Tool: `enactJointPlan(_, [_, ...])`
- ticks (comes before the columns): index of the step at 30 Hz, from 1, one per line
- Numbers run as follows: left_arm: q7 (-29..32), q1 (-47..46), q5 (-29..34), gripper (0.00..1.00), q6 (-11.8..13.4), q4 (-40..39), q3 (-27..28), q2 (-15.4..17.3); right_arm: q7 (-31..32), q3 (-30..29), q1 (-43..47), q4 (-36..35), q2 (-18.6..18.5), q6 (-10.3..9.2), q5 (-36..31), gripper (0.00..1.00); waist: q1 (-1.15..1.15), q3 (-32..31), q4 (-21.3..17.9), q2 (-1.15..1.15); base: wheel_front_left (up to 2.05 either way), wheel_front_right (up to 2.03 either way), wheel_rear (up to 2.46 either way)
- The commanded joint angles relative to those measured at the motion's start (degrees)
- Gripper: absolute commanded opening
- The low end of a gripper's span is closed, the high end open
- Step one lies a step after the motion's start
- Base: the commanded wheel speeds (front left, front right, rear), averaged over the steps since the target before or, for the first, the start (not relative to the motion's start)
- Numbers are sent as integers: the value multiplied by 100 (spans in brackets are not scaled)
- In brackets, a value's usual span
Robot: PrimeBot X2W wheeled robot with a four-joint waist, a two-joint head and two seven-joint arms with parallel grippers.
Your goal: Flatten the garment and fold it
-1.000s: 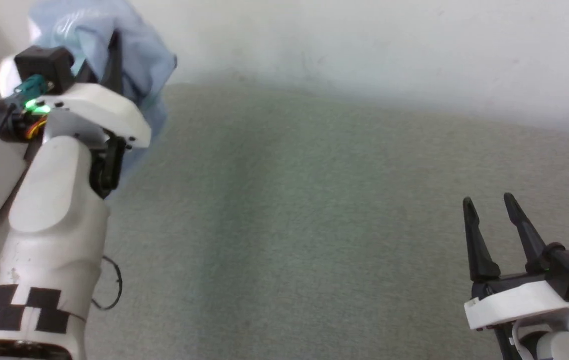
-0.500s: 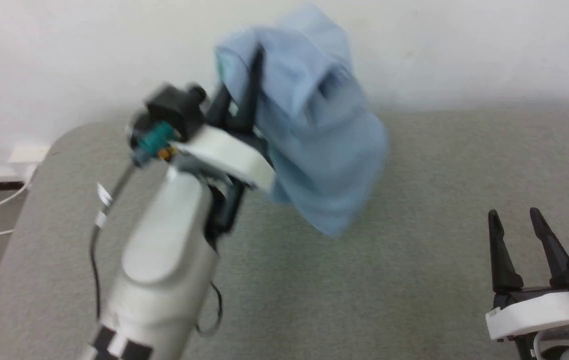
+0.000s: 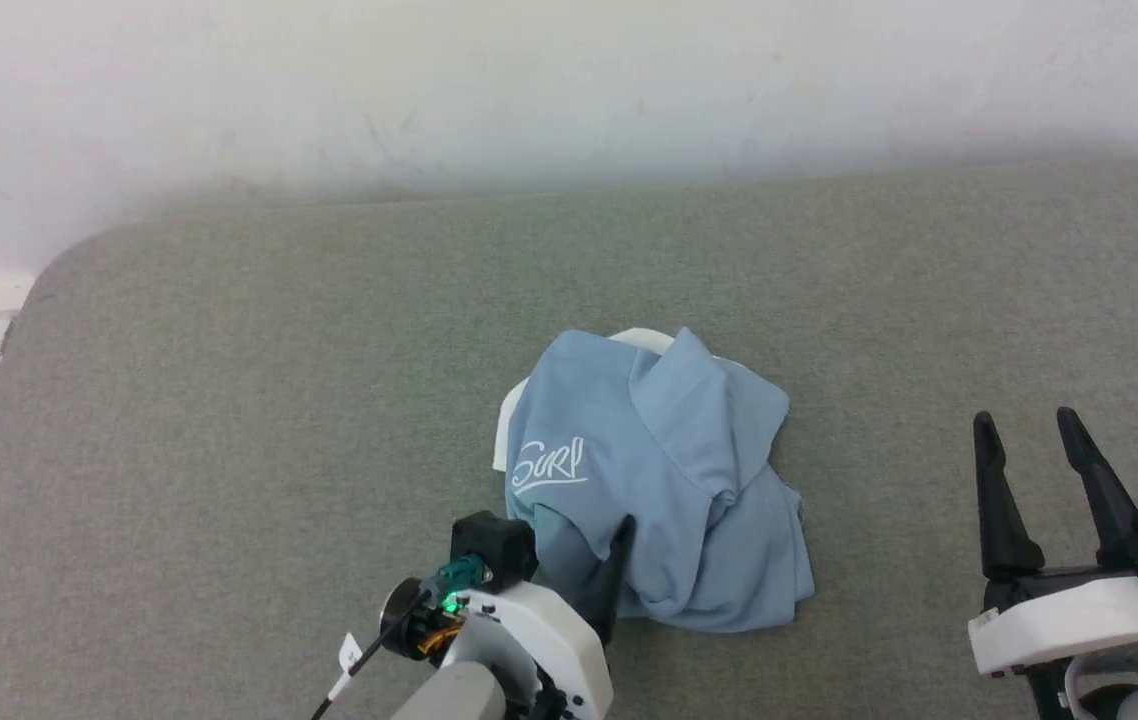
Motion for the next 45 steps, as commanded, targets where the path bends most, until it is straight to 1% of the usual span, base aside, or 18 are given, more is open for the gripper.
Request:
enactJointPlan(1, [-96,119,-71,100,55,-99,-43,2,-9,11,-33,1,10,-11,-22,100,-1,-101,82,0,0,0,0])
enactJointPlan(3, [-215,218,-39,100,161,-328,-13,2,1,34,-5,3,10,-11,-23,100,-1,-174,113,0,0,0,0])
enactJointPlan(6, [-268,433,91,100,296,-865,191,5,4,29,74,-5,10,-11,-12,100,-1,-274,169,0,0,0,0])
enactJointPlan(10, [-273,826,545,100,575,-1780,730,99,22,33,174,-19,10,-11,-2,100,-1,-389,220,0,0,0,0])
enactJointPlan(13, [-274,1085,864,100,726,-2366,1121,171,44,29,237,-39,10,-11,5,100,-1,-450,258,0,0,0,0])
enactJointPlan(18, [-274,1356,1185,100,786,-2963,1733,319,84,7,310,-50,10,-11,27,100,-1,-497,354,0,0,0,0])
enactJointPlan(22, [-275,1554,1281,100,834,-3106,2189,478,207,10,307,5,10,-11,66,100,-1,-488,459,0,0,0,0])
enactJointPlan(23, [-275,1554,1281,100,834,-3106,2189,478,207,10,307,5,10,-11,66,100,-1,-488,459,0,0,0,0])
enactJointPlan(25, [-275,1673,1332,100,870,-3148,2367,570,326,75,263,87,10,-11,74,100,-1,-476,528,0,0,0,0])
enactJointPlan(28, [-275,1834,1361,100,913,-3196,2559,650,716,258,128,338,10,-11,142,100,-1,-437,670,0,0,0,0])
enactJointPlan(31, [-275,1921,1384,100,917,-3233,2634,661,1326,569,-135,671,10,-11,304,100,-1,-389,833,0,0,0,0])
enactJointPlan(36, [-275,1915,1404,100,848,-3235,2593,534,2296,1082,-683,1210,-8,-11,659,100,-1,-309,1129,0,0,0,0])
enactJointPlan(39, [-275,1860,1412,100,806,-3207,2566,442,2766,1218,-968,1552,-42,-11,819,100,-1,-251,1273,0,0,0,0])
enactJointPlan(42, [-275,1819,1422,100,774,-3183,2576,369,3177,1220,-1170,1930,-65,-11,857,100,-1,-213,1356,0,0,0,0])
enactJointPlan(43, [-275,1811,1431,100,759,-3174,2578,350,3276,1209,-1218,2018,-63,-11,906,78,-1,-200,1379,0,0,0,0])
enactJointPlan(44, [-275,1804,1437,100,747,-3165,2586,333,3336,1230,-1267,2066,-63,-11,942,42,-1,-190,1392,0,0,0,0])
enactJointPlan(45, [-275,1801,1442,100,736,-3157,2600,319,3326,1251,-1316,2060,-72,-11,952,0,-1,-183,1397,0,0,0,0])
